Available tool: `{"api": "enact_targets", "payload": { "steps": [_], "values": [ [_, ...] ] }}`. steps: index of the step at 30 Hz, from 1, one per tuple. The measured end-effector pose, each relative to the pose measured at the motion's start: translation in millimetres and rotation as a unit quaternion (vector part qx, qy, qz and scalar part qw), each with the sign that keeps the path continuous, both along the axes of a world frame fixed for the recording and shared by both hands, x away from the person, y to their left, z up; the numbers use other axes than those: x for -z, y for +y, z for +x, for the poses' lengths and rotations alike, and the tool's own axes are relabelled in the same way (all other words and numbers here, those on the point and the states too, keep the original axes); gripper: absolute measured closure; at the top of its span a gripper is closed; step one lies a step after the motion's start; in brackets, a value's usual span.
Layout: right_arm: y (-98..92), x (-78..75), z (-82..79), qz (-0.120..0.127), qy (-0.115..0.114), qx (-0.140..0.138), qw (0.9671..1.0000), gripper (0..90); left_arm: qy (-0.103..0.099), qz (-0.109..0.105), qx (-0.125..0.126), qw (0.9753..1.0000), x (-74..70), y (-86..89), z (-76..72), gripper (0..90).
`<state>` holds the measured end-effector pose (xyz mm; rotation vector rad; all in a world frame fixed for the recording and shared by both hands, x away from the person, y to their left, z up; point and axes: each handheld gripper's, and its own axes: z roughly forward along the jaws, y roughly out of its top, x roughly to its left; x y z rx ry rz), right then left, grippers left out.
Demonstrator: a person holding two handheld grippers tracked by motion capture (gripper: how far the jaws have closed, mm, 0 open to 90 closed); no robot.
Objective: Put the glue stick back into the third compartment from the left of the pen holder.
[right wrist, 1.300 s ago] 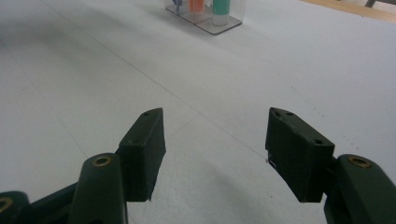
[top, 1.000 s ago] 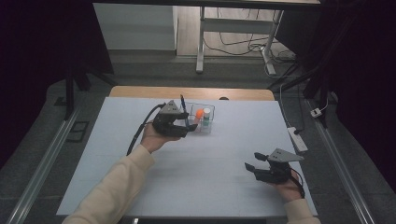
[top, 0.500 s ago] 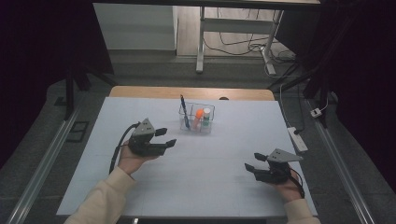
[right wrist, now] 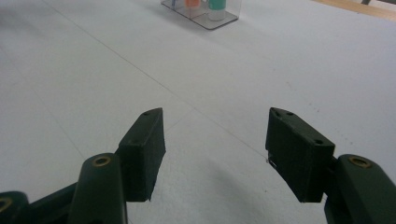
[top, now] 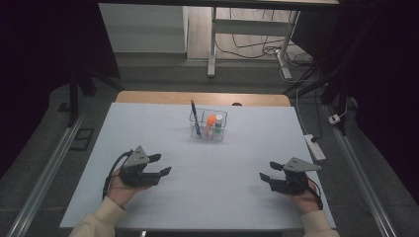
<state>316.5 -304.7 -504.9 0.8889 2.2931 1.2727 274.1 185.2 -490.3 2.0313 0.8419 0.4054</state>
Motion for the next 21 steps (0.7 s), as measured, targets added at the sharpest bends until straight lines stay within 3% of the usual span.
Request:
{"api": "enact_targets", "payload": {
  "steps": [6,10,21],
  "values": [
    [-2.3,-1.2,0.1,-0.004,-0.003,0.004,1.0000,37.3,0.007,0.004,-0.003,1.0000,10.8,8.8,-15.4,36.9],
    [-4.1,-1.8,0.0,0.002,-0.007,0.007,1.0000,37.3,0.011,-0.005,-0.009,0.9999,14.9,15.6,-21.5,36.6],
    [-2.8,-1.4,-0.3,-0.001,-0.011,0.003,0.9999,37.0,0.016,-0.013,-0.023,0.9995,19.4,22.9,-23.1,35.1]
  ]
}}
